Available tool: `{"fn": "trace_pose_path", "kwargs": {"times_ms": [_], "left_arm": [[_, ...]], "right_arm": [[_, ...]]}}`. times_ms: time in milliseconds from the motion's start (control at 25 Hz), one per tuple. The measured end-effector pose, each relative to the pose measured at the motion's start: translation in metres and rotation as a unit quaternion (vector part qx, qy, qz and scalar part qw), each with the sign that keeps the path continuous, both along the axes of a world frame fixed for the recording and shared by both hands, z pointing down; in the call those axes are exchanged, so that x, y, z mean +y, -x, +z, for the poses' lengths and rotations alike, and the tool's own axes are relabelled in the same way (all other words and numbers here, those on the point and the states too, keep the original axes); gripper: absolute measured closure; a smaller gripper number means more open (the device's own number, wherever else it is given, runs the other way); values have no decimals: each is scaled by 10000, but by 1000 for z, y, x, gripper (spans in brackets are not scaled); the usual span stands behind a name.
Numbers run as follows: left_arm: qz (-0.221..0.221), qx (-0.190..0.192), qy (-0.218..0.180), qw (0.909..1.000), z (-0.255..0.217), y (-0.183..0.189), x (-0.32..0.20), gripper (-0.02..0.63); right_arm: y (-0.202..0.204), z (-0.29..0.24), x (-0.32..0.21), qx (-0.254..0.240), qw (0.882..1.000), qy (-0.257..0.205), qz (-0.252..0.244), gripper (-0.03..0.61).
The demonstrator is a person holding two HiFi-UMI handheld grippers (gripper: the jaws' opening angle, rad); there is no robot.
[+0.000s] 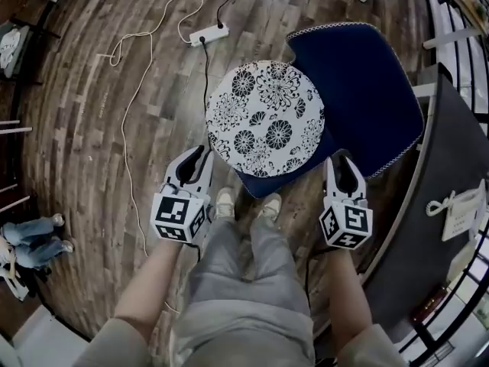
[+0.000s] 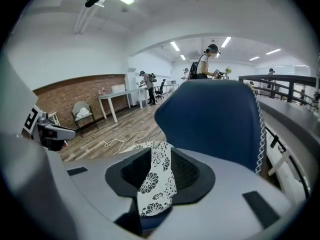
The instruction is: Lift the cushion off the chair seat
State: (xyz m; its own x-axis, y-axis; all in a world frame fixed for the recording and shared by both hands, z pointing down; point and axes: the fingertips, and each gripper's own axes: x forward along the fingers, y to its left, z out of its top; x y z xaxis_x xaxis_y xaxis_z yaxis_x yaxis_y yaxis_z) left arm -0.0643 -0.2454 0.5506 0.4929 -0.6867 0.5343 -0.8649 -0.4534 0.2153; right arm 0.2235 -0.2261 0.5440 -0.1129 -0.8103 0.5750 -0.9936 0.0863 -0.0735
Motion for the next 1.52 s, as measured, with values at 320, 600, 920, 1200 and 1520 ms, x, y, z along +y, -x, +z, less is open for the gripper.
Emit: {"fn": "trace_pose_path", "kwargs": {"times_ms": [320, 600, 920, 1200, 1520], "left_arm": [[-133, -10, 1202, 9927, 167, 13, 3, 477], [-407, 409, 1793, 9821, 249, 19, 13, 462], [-60, 183, 1719, 9849, 289, 4, 18, 462], [-212, 969, 1941, 9760, 284, 0, 19, 463], [-225, 1005, 1580, 9821, 248, -11, 22, 591]], "right_arm": [[-8, 121, -5, 108, 9989, 450, -17, 439], [-8, 211, 9, -169, 9959, 865, 190, 399], [-3, 270, 10, -617, 9883, 1317, 448, 362], [-5, 264, 14, -357, 9901, 1218, 601, 371], [19, 239, 18, -437, 9919, 1059, 546, 558]]}}
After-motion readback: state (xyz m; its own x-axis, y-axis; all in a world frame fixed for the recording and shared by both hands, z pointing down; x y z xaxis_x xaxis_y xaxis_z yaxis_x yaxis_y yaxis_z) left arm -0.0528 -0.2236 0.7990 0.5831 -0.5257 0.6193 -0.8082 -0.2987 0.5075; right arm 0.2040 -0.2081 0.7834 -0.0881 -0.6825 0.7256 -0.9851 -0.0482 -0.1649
